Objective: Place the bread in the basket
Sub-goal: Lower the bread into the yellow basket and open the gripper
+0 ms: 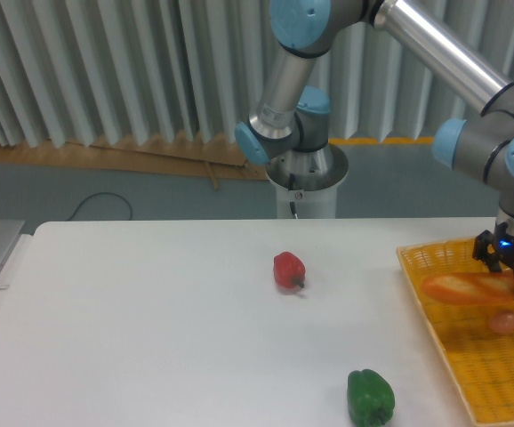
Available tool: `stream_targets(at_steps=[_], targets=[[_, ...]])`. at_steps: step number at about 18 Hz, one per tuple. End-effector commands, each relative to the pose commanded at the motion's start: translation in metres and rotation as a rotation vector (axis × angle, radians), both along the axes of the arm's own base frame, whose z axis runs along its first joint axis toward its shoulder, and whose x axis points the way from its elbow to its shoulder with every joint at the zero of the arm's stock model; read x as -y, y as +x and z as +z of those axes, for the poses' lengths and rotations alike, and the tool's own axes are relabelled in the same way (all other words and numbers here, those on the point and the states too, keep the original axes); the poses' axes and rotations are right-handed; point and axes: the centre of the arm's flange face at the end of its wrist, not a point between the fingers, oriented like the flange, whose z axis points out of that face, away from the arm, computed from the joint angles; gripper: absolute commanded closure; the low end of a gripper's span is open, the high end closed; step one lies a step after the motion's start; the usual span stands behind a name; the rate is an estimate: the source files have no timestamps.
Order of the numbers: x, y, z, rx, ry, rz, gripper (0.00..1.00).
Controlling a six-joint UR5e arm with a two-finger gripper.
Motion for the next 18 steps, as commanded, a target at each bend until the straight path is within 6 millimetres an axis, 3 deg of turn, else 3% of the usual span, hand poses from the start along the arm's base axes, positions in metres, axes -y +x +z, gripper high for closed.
stream_targets(at_steps=[6,11,12,14,18], targets=[[0.014,-0.019,-0.016,-0.016,0.004,0.028,0.47],[-0.001,-0.002,0.000,-0.043,-0.013,0.068,0.46],[-0.012,0.004,0.001,-0.057,-0.046,0.058,0.40],[-0.017,0.009,-0.002,-0.064,-0.079,0.046,0.00],[-0.018,0.014,0.011,-0.079,-0.081,0.037,0.00]])
